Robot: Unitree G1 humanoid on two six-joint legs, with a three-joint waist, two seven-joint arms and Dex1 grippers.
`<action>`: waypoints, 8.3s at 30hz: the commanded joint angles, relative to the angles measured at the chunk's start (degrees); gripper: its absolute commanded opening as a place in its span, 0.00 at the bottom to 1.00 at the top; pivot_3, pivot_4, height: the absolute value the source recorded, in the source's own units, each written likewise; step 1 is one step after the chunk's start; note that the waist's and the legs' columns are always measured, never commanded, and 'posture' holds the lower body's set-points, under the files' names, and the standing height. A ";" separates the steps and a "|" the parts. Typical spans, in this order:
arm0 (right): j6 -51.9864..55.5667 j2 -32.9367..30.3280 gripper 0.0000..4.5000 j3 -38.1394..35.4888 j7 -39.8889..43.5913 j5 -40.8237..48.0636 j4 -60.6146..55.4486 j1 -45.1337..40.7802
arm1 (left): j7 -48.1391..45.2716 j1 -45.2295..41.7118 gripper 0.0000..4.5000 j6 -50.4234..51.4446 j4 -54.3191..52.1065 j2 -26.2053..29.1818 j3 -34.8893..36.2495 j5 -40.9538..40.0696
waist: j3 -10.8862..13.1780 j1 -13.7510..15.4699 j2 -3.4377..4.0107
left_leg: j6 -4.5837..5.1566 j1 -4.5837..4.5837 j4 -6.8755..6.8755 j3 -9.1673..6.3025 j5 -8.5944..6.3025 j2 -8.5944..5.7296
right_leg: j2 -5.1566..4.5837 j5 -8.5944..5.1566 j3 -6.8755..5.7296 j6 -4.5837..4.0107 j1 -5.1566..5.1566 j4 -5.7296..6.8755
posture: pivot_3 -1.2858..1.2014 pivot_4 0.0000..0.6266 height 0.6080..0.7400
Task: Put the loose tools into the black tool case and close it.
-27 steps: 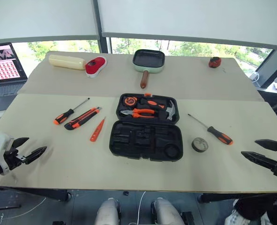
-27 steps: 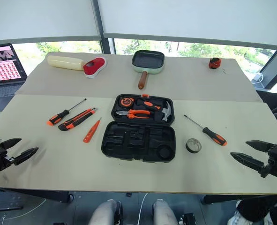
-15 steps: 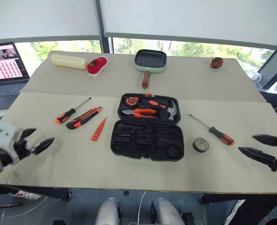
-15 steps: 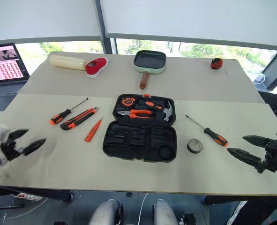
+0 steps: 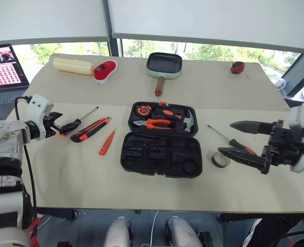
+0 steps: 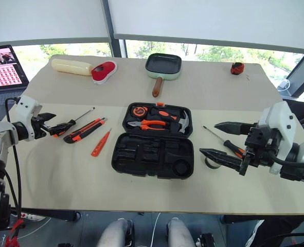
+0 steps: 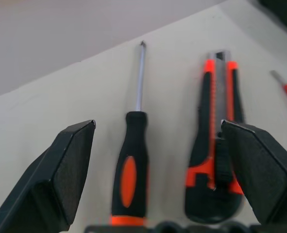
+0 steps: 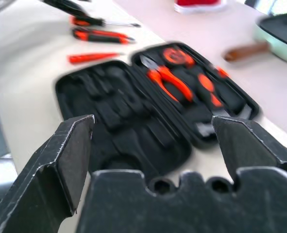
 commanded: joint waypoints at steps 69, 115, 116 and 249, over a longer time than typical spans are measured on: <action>-7.45 11.20 1.00 -10.10 -6.62 -3.74 -8.95 23.13 | -24.03 -20.69 0.99 -33.04 4.45 -25.85 -20.52 12.78 | -0.01 1.31 -0.18 | 0.17 -0.76 1.23 -1.08 -0.08 -0.21 | -0.02 0.13 -0.52 0.29 0.21 0.16 | 0.52 0.24 1.00; -7.51 11.59 1.00 -7.68 -9.95 -3.52 -9.54 22.52 | -22.50 -22.26 0.01 -32.28 8.04 -33.05 -22.19 15.01 | -0.01 1.30 -0.18 | 0.21 -0.78 1.41 -1.18 -0.07 -0.24 | -0.01 0.16 -0.54 0.33 0.28 0.24 | 0.52 0.24 1.00; -7.50 11.50 1.00 -7.48 -10.01 -3.56 -9.49 22.33 | -21.13 -22.34 0.01 -33.05 8.96 -33.29 -22.79 16.03 | -0.01 1.30 -0.18 | 0.21 -0.79 1.41 -1.19 -0.07 -0.24 | -0.01 0.16 -0.54 0.33 0.28 0.24 | 0.52 0.24 1.00; -16.79 19.47 0.45 44.71 14.38 -45.04 36.71 -35.77 | -26.55 6.91 1.00 17.23 -55.51 0.25 -10.98 -19.77 | 0.45 0.76 0.76 | 0.54 -0.95 1.79 -0.80 -0.18 -0.19 | 0.02 0.03 -0.25 0.36 -0.10 0.66 | 0.52 0.24 1.00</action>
